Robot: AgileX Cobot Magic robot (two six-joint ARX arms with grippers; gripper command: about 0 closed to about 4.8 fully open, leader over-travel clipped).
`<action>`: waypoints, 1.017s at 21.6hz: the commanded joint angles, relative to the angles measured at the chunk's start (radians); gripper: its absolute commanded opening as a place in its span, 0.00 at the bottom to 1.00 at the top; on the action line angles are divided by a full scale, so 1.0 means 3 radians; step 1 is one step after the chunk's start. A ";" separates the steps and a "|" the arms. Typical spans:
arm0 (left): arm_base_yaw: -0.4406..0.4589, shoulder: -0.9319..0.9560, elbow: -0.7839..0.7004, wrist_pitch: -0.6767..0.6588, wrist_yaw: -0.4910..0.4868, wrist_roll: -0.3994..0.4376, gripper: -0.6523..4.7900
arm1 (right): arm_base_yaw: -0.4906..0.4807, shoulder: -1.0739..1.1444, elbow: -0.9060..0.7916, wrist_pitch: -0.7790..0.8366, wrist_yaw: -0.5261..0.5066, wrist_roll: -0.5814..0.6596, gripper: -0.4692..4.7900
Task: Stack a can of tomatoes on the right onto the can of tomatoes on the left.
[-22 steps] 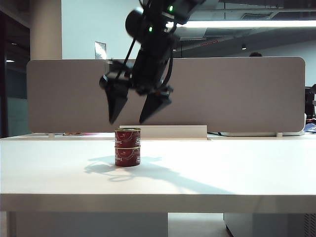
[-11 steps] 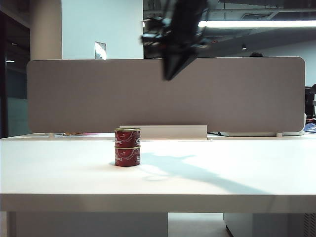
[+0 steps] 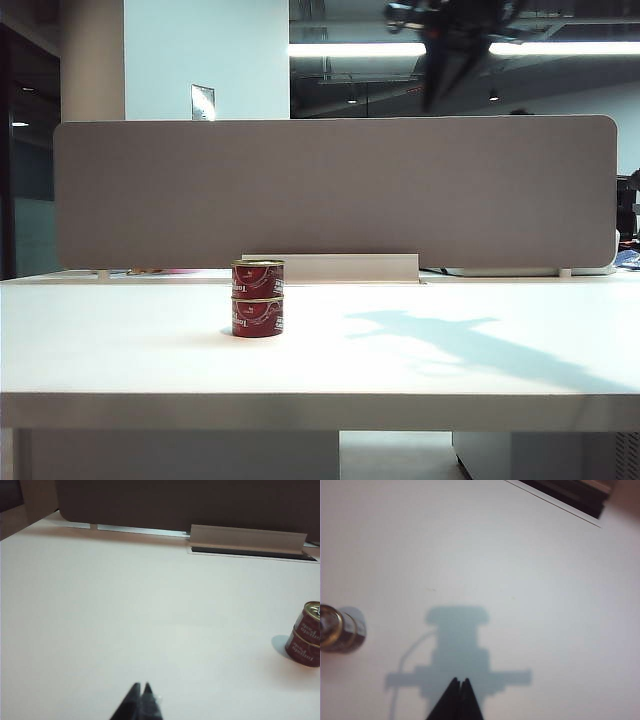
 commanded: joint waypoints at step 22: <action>0.0004 0.0003 0.0010 0.0042 0.0067 0.0013 0.11 | -0.0580 -0.2260 -0.3435 0.2073 0.0179 0.0579 0.09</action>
